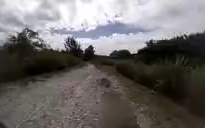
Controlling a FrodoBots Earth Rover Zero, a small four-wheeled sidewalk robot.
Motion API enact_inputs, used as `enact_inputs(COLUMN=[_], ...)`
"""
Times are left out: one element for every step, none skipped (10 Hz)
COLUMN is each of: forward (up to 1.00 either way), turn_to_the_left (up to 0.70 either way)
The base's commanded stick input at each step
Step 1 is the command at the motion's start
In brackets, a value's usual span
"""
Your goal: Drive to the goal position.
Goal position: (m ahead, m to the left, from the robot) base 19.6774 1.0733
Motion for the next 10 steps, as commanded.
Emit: enact_inputs(forward=[0.85, 0.85, 0.85, 0.85, 0.85, 0.85, 0.85, 0.85, 0.85, 0.85], turn_to_the_left=[0.28, 0.34, 0.34, 0.34, 0.34, 0.34, 0.34, 0.0, 0.0, 0.0])
